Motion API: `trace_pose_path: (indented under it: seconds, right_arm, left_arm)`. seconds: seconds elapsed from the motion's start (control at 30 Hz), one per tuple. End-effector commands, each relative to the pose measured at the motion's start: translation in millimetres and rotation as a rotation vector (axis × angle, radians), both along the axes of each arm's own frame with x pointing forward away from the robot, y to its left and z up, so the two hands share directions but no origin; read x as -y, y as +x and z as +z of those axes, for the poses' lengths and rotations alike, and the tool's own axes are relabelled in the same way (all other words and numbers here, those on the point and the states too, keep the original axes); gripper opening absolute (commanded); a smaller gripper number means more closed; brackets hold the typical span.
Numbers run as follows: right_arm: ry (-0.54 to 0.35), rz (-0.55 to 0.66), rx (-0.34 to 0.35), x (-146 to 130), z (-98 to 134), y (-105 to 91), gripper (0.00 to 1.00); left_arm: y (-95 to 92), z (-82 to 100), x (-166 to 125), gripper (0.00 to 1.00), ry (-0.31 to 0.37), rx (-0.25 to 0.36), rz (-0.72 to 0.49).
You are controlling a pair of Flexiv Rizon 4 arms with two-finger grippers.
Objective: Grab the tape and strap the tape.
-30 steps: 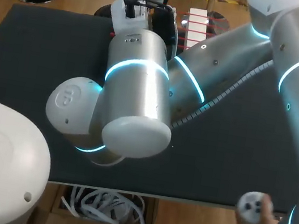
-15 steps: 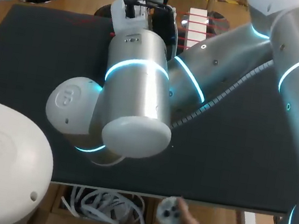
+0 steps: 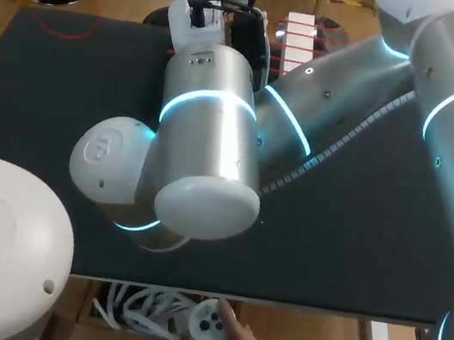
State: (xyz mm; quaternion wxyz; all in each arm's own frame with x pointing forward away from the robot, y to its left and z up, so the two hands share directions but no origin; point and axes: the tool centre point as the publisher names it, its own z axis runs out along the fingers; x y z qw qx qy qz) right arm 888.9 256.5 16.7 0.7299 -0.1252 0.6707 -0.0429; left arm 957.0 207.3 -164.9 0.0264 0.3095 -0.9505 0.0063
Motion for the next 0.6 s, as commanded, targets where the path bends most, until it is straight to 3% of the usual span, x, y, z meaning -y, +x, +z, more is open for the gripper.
trace_pose_path:
  seconds: [0.03,0.07,0.6]
  right_arm:
    - [-0.004,0.002,-0.003,1.1,2.2,-0.1,1.0]
    - [-0.004,0.002,-0.003,1.1,2.2,-0.1,1.0]
    - [-0.004,0.002,-0.003,1.1,2.2,-0.1,1.0]
  left_arm:
    - [-2.8,1.9,-5.3,0.8,0.003,0.019,-0.011]
    - [-2.8,1.9,-5.3,1.0,0.003,0.019,-0.011]
    - [-2.8,1.9,-5.3,1.0,0.003,0.019,-0.011]
